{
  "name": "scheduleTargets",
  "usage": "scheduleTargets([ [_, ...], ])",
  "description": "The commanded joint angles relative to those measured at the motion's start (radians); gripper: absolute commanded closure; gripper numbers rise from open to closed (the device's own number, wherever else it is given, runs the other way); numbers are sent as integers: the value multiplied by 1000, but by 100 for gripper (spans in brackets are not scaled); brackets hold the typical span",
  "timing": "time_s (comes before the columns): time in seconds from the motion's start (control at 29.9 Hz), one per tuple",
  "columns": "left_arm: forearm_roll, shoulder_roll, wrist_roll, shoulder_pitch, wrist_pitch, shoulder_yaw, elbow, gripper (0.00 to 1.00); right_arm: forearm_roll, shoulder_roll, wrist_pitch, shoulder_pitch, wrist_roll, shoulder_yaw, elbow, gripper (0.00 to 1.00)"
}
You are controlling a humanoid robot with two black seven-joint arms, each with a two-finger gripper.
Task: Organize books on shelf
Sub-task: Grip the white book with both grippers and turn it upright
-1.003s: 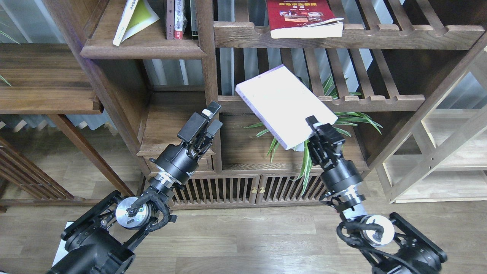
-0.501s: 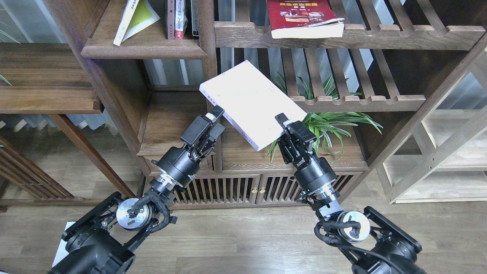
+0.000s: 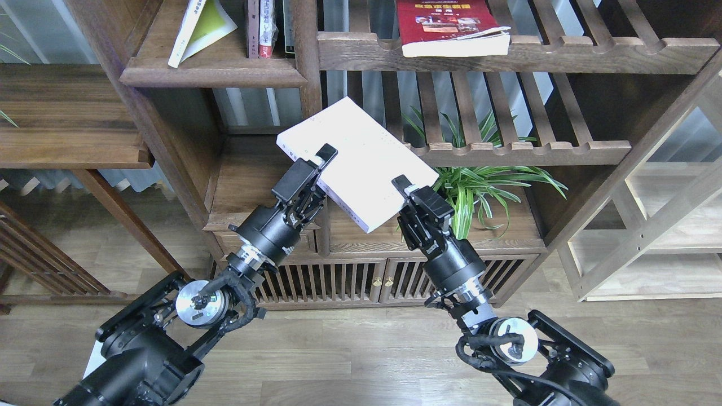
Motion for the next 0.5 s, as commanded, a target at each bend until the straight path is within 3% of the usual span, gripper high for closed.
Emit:
scheduleTargets([
  [0.0, -3, 0, 0, -16, 14, 6, 6, 6, 0, 4, 0, 1, -2, -1, 0, 96],
  [0.47, -5, 0, -2, -40, 24, 26, 26, 20, -6, 5, 0, 9, -2, -15, 0, 96],
])
